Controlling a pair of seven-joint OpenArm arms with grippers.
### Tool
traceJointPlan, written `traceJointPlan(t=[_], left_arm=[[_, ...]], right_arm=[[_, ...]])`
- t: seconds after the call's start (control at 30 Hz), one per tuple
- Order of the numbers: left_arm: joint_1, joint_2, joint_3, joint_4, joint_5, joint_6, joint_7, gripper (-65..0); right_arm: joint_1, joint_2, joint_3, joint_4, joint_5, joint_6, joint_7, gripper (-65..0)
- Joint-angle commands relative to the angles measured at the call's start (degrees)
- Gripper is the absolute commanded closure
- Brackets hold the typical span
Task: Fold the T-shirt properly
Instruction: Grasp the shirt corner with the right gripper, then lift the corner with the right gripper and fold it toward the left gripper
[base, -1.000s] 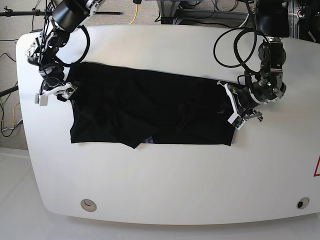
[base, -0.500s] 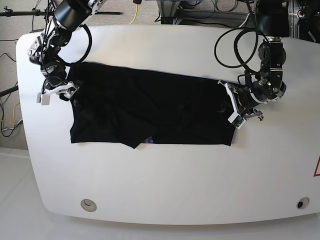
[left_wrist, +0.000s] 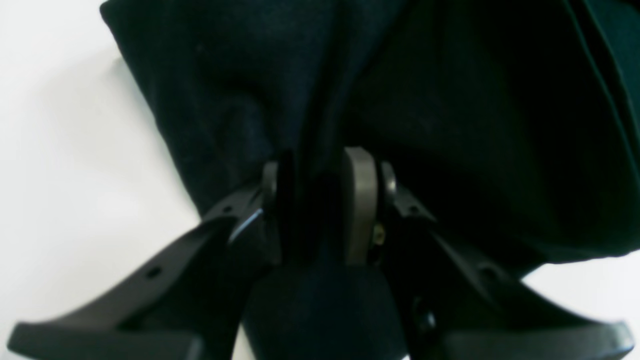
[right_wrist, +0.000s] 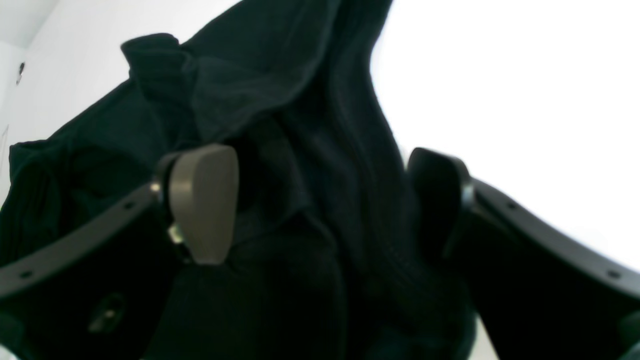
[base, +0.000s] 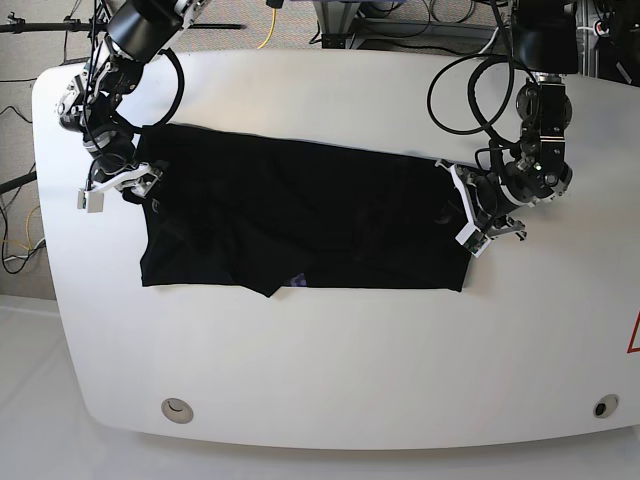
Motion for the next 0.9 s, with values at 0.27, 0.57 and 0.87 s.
traceJointPlan(t=[0.27,0.57,0.87], left_arm=[[-0.8,-0.6,-0.5,1.5,-0.4,-0.1,-1.1,-15.5],[-0.3,-0.6,-0.2,1.7,-0.1,-0.1,-0.7,-15.7],[-0.2,-0.7,0.0,1.4,0.0,-0.1,-0.1,-15.3]], right_arm=[[-0.7,-0.4,-0.7,0.1,-2.2,-0.8,-3.5,-50.3],[-1.2,-1.0,-2.5,0.6,-1.6,0.3,-3.4,-40.0],[-1.2,-0.9,-4.4,1.4,-2.2,0.1,-3.4,-6.9]])
